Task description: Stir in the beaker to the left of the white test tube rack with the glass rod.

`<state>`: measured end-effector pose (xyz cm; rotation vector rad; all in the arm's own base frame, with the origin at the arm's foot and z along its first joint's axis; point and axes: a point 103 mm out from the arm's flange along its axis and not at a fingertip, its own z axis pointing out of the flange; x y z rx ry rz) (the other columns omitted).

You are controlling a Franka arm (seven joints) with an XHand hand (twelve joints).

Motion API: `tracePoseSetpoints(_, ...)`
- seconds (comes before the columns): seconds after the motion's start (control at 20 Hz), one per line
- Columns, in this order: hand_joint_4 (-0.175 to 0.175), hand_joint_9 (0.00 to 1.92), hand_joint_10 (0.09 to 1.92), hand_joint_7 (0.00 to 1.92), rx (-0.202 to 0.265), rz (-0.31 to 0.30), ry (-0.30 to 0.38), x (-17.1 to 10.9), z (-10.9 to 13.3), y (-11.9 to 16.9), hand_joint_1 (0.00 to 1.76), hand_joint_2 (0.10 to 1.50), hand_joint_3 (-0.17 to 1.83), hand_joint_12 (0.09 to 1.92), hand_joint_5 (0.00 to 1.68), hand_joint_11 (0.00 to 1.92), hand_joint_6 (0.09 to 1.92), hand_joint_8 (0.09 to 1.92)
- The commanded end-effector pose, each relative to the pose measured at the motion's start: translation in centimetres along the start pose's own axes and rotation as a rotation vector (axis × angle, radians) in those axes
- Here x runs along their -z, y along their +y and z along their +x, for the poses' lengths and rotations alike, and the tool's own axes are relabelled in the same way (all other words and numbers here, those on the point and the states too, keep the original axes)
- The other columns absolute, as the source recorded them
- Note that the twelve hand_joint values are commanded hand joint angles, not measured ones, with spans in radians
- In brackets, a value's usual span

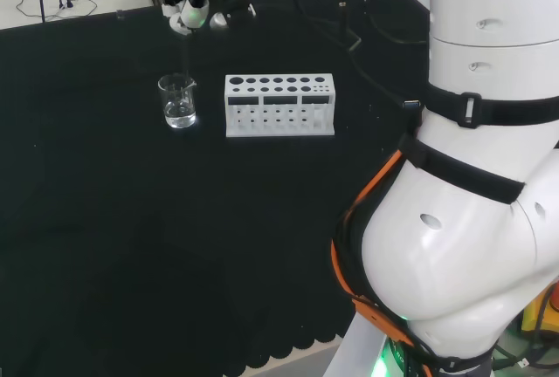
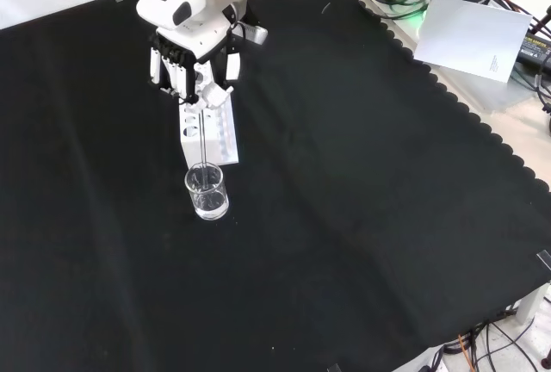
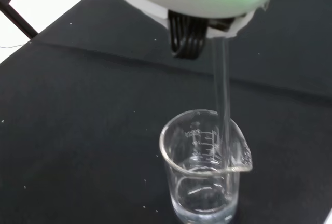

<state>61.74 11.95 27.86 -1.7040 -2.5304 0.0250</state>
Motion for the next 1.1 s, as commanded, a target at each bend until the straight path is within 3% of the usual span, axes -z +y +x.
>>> tracePoseSetpoints(0.05,-0.175,1.64,0.79,1.37,0.043,0.001,0.007,-1.0,3.6,2.4,1.33,0.59,0.76,0.89,1.26,1.06,0.48,0.79)
tracePoseSetpoints(0.6,-0.175,1.64,0.79,1.37,0.018,-0.015,0.000,0.4,0.7,1.4,1.33,0.59,0.76,0.89,1.26,1.06,0.48,0.79)
tracePoseSetpoints(1.1,-0.175,1.64,0.79,1.37,0.013,-0.039,-0.017,1.5,0.1,-0.6,1.33,0.59,0.76,0.89,1.26,1.06,0.48,0.79)
